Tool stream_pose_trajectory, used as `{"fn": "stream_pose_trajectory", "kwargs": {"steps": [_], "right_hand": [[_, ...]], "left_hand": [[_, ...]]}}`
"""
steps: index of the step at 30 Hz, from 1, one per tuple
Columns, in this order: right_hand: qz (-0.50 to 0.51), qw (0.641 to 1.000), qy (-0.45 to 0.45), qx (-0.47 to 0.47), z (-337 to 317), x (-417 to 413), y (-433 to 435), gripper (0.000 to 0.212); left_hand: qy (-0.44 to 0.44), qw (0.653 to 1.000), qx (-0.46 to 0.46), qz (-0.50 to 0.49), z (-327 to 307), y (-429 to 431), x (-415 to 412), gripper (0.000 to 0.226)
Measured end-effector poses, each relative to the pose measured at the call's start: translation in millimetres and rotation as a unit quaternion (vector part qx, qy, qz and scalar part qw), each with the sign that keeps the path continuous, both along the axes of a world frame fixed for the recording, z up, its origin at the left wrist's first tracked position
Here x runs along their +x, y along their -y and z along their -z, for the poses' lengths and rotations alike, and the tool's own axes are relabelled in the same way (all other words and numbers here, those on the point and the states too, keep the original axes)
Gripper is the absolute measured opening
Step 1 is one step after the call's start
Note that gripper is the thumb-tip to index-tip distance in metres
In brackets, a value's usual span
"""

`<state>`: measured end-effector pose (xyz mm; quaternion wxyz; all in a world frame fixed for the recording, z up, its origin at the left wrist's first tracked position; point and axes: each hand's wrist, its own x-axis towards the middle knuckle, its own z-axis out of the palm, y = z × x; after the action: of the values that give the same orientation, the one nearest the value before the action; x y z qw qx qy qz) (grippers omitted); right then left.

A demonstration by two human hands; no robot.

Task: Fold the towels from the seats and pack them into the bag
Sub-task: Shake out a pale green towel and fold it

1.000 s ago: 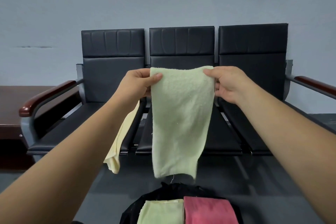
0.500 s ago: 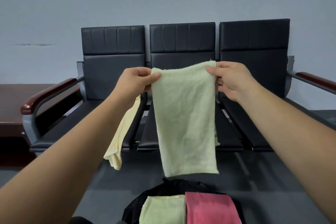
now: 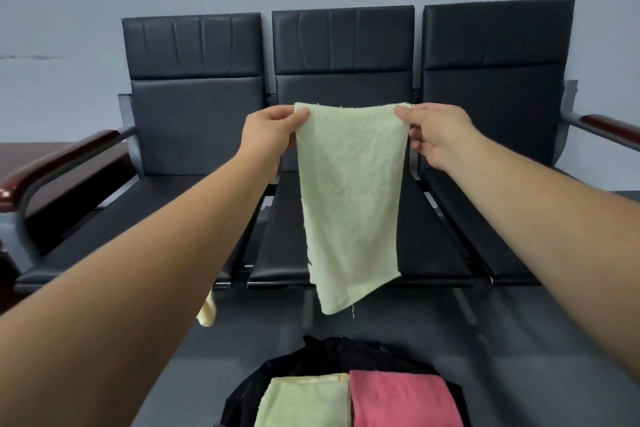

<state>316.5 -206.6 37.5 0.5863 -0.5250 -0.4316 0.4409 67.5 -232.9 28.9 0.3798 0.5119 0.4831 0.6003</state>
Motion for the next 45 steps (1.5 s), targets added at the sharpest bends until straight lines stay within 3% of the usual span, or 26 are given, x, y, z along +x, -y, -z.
{"fn": "stream_pose_trajectory", "kwargs": {"steps": [6, 12, 16, 19, 23, 25, 30, 34, 37, 41, 45], "right_hand": [[0.047, 0.999, 0.004, -0.019, 1.6, -8.0, -90.9, 0.019], [0.009, 0.993, -0.079, 0.085, -26.3, -7.1, -157.5, 0.019], [-0.024, 0.991, -0.085, 0.102, -4.5, -3.3, -164.3, 0.012], [-0.048, 0.993, -0.072, 0.08, 32.0, 1.6, -151.5, 0.015], [-0.041, 0.999, 0.032, 0.016, 114.9, 9.7, -108.1, 0.018], [-0.031, 0.997, 0.062, -0.029, 157.5, 13.0, -76.3, 0.024], [-0.039, 0.997, 0.027, -0.054, 205.9, 11.8, -9.8, 0.029], [-0.09, 0.993, 0.041, -0.067, 207.0, 6.4, 16.9, 0.029], [-0.127, 0.985, 0.064, -0.097, 200.7, 6.3, 23.9, 0.025], [-0.086, 0.985, 0.107, -0.105, 195.4, 2.2, 10.7, 0.022], [-0.045, 0.988, 0.085, -0.117, 193.5, -5.7, -17.2, 0.017]], "left_hand": [[0.003, 0.999, -0.01, -0.03, 10.2, -97.7, 9.2, 0.015], [0.035, 0.994, 0.089, -0.047, -17.9, -161.6, 20.9, 0.011], [0.021, 0.992, 0.102, -0.066, -8.5, -173.9, 12.4, 0.017], [0.005, 0.997, 0.056, -0.044, 27.5, -160.7, 5.7, 0.03], [-0.071, 0.997, 0.009, 0.004, 101.1, -109.8, 2.9, 0.009], [-0.113, 0.993, -0.04, 0.011, 142.3, -81.5, 0.8, 0.013], [-0.134, 0.982, -0.119, 0.057, 209.7, -11.2, -7.1, 0.023], [-0.105, 0.98, -0.152, 0.067, 214.2, 19.3, -11.3, 0.04], [-0.102, 0.98, -0.154, 0.075, 209.3, 24.5, -16.2, 0.032], [-0.127, 0.981, -0.14, 0.05, 202.9, 12.1, -16.8, 0.024], [-0.159, 0.978, -0.135, -0.002, 202.2, -19.8, -8.3, 0.027]]}}
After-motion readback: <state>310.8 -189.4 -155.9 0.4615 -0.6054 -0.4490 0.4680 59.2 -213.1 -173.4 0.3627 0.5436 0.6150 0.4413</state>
